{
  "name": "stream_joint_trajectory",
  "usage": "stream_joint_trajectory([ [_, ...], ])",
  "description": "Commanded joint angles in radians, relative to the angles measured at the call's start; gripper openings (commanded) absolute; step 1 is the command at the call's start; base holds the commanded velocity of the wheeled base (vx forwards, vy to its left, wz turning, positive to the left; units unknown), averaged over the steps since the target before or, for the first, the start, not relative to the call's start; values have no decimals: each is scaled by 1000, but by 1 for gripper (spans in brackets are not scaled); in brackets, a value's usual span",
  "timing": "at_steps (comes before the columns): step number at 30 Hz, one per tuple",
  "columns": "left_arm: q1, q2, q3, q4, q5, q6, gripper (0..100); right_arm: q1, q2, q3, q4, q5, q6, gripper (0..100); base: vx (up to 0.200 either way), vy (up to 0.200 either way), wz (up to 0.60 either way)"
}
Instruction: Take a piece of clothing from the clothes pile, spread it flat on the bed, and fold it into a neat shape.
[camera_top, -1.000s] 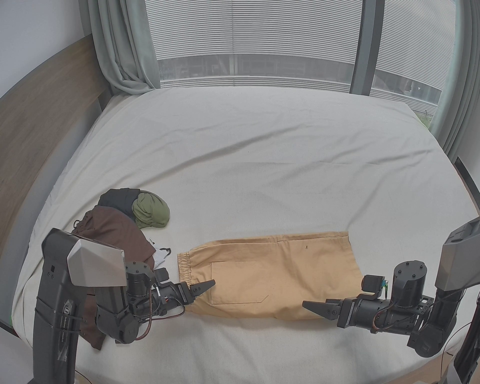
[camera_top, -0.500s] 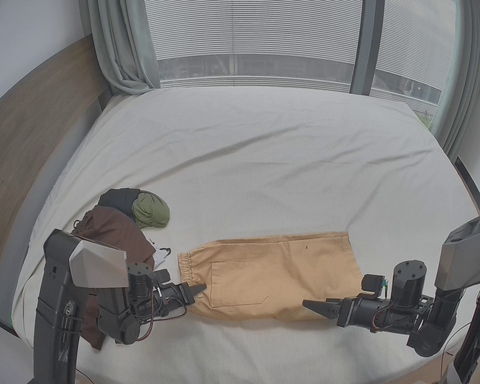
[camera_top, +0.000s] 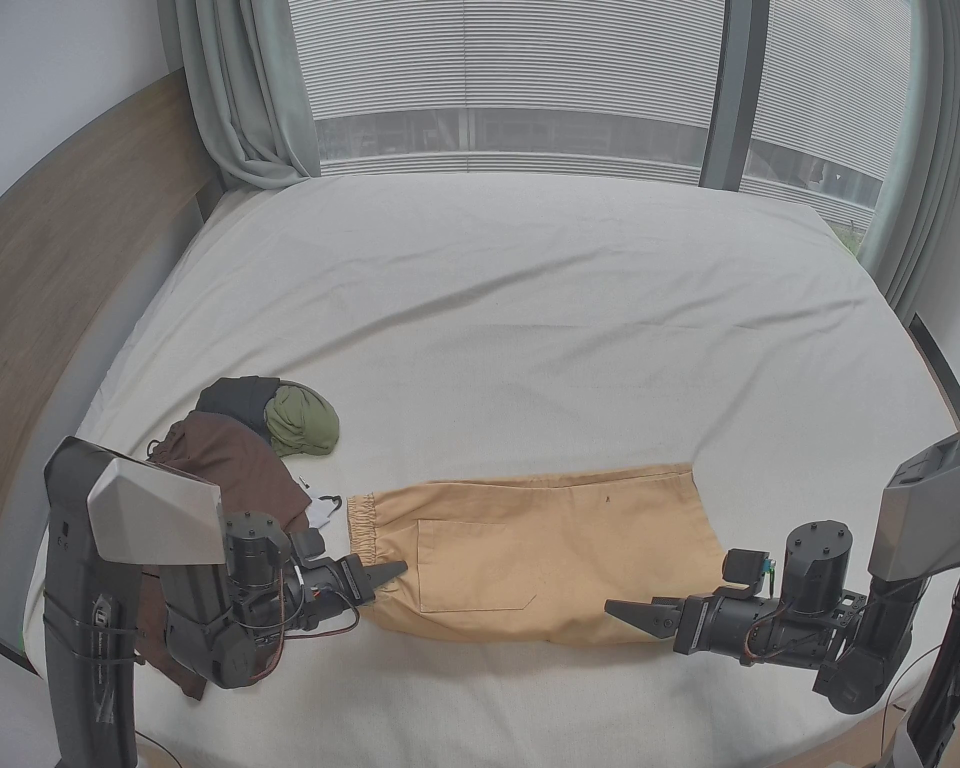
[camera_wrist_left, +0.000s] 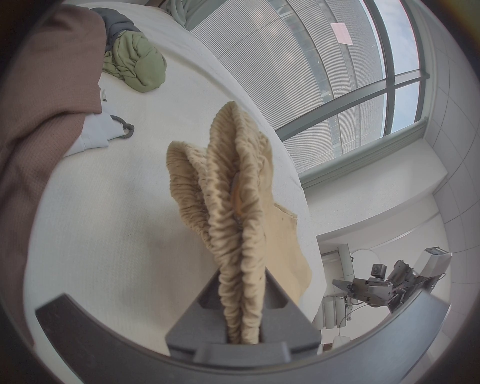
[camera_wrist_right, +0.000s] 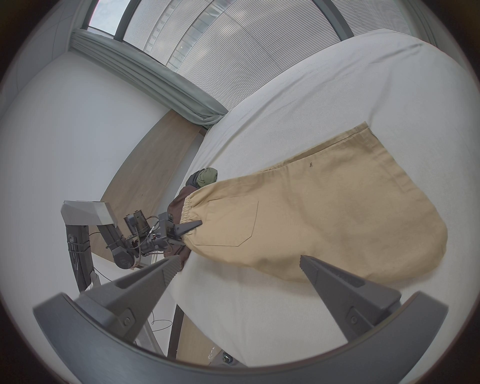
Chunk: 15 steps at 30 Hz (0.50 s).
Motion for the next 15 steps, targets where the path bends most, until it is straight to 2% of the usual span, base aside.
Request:
stream_joint_trajectory([
  [1, 19, -66, 40, -1, -6, -2, 0, 1, 2, -1, -1, 1, -2, 100, 0, 0, 0],
  [15, 86, -129, 115, -3, -55, 2, 0, 6, 12, 0, -1, 1, -3, 100, 0, 0, 0],
])
